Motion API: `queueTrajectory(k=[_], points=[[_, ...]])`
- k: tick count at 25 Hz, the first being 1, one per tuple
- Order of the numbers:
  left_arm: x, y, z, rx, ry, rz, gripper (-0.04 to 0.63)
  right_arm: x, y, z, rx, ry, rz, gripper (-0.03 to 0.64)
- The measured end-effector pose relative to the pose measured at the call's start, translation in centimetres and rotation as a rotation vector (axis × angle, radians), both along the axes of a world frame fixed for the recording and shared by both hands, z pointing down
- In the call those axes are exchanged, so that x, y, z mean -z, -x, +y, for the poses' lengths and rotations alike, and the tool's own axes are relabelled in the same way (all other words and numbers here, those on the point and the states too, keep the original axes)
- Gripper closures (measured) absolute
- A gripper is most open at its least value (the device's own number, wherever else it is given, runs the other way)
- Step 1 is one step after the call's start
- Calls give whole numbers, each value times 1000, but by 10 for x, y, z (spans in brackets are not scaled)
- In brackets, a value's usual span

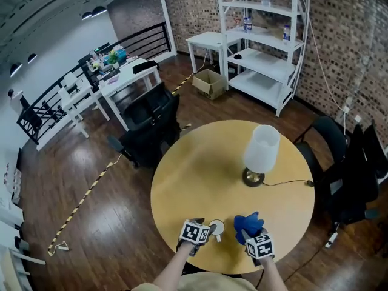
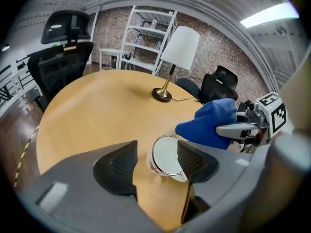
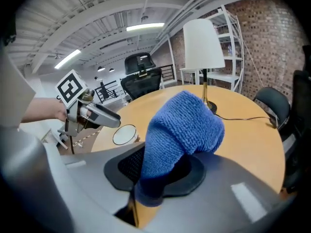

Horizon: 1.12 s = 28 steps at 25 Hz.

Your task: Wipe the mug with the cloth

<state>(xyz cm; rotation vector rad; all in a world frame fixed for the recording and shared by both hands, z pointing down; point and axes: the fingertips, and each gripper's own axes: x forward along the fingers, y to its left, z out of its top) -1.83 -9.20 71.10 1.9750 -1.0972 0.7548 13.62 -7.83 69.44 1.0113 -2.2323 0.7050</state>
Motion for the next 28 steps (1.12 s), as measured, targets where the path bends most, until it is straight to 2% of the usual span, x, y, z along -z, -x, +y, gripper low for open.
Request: queueTrajectory(k=[3, 5, 7, 10, 11, 12, 15, 19, 21, 24, 26, 28], points=[[-17, -4, 0, -31, 69, 25, 332, -13, 17, -11, 53, 16, 23, 534], [-26, -6, -3, -57, 95, 36, 327, -27, 24, -18, 84, 45, 75, 533], [-35, -5, -3, -85, 114, 23, 321, -44, 27, -20, 122, 96, 138, 532], [-49, -8, 0, -133, 137, -13, 330, -55, 33, -22, 186, 137, 150, 532], [-53, -9, 0, -141, 142, -24, 353, -56, 34, -25, 204, 138, 148, 532], [-56, -10, -1, -145, 145, -34, 409, -57, 36, -28, 220, 137, 146, 532], [-59, -10, -6, -149, 152, -28, 441, -57, 44, -37, 252, 146, 114, 532], [-58, -11, -6, -159, 156, 21, 523, -48, 56, -42, 326, 115, 81, 532], [-60, -6, -5, -184, 133, 23, 532, -45, 65, -43, 387, 91, 68, 532], [-68, 14, -8, -151, 138, 38, 564, -43, 83, -40, 525, 29, 53, 532], [-73, 24, -5, -142, 148, 79, 568, -46, 98, -36, 654, -35, 89, 532], [-72, 24, -4, -170, 139, 105, 569, -54, 112, -31, 779, -60, 171, 532]])
